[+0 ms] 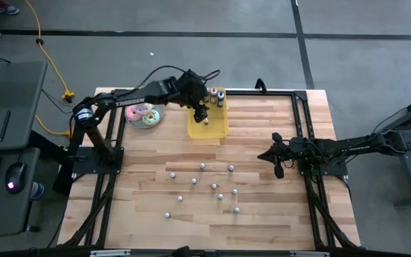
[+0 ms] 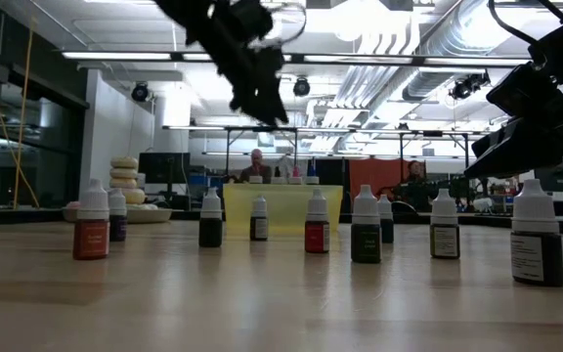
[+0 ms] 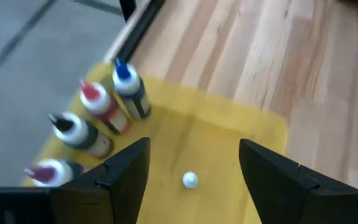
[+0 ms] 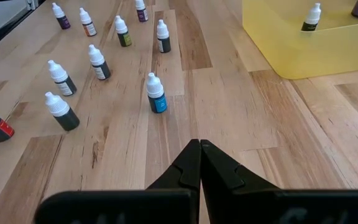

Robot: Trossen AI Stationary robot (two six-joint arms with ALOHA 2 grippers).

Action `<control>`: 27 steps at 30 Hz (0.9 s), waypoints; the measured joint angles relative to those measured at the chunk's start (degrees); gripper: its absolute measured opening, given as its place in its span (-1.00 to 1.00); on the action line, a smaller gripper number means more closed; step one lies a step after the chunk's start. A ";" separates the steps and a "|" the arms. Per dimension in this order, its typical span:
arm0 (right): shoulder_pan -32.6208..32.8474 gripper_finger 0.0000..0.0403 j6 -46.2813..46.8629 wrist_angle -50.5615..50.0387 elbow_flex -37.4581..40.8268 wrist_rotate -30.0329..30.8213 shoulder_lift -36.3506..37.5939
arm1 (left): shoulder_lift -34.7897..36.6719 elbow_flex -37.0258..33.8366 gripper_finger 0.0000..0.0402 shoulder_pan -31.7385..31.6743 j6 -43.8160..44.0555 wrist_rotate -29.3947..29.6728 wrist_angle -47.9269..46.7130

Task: Pick & Place food coloring
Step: Put the small blue food coloring bottle into the yellow bin

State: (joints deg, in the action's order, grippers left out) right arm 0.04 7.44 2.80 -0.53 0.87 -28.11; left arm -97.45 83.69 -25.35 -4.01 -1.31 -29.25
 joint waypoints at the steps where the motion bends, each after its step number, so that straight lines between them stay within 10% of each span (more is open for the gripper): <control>1: 0.00 -1.00 0.00 0.01 0.00 0.00 0.00 | 0.00 2.03 0.20 0.53 -0.41 0.74 -2.56; 11: 0.00 -1.00 0.00 -0.01 0.01 -0.01 0.00 | -0.09 14.26 0.20 9.30 -2.19 2.54 -22.26; 27: 0.01 -1.00 0.00 -0.01 0.02 -0.01 0.00 | -11.70 14.26 0.20 25.22 3.86 4.01 -12.99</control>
State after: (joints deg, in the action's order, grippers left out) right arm 0.05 7.44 2.79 -0.52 0.86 -28.12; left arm -109.15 97.95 -0.13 -0.15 2.70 -42.24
